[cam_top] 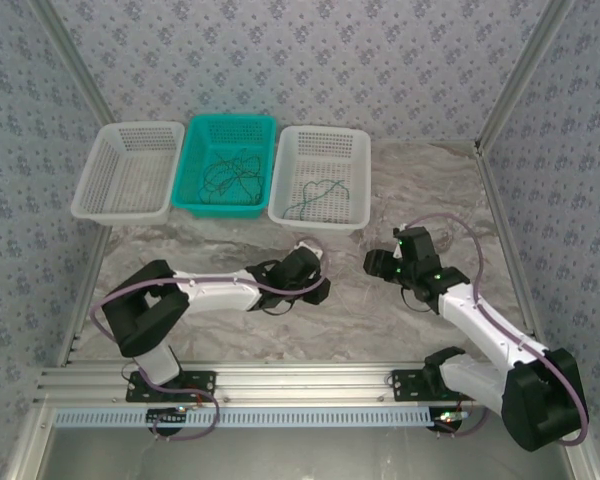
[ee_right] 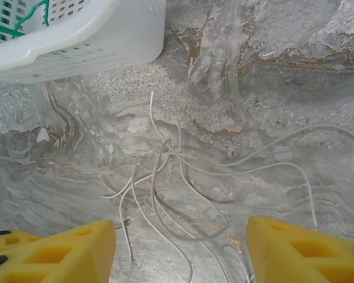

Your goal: Untangle the cables

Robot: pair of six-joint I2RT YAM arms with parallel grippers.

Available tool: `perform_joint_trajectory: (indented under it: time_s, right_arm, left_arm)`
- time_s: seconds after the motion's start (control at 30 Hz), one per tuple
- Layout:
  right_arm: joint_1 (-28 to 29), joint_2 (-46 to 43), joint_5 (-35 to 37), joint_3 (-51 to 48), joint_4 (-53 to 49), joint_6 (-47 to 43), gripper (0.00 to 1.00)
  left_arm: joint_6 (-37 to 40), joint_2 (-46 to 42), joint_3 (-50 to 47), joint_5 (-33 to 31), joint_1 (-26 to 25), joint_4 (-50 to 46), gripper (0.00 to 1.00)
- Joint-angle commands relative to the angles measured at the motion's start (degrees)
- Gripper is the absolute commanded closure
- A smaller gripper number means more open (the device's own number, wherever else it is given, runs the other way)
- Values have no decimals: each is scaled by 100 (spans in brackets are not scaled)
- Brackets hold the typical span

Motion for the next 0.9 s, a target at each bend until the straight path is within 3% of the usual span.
perform_joint_trajectory:
  time_s: [0.0, 0.17, 0.27, 0.53, 0.67, 0.87]
  right_arm:
    - [-36, -32, -103, 216, -158, 110, 38]
    - [-41, -93, 85, 155, 13, -27, 38]
    - [-39, 368, 286, 343, 322, -331, 40]
    - [0, 2143, -258, 922, 1439, -229, 59]
    - [113, 2687, 114, 1069, 1595, -291, 61]
    - [135, 3065, 235, 1080, 1796, -559, 80]
  left_arm:
    - [-547, 172, -176, 453, -2, 886, 67]
    - [-283, 8, -217, 235, -2, 1220, 67]
    - [-36, -209, -285, 89, 0, 1332, 66]
    - [443, -1175, -773, -356, -3, 1350, 65]
    - [620, -1553, -922, -561, -3, 1141, 64]
    - [708, -1633, -946, -655, -3, 1052, 63]
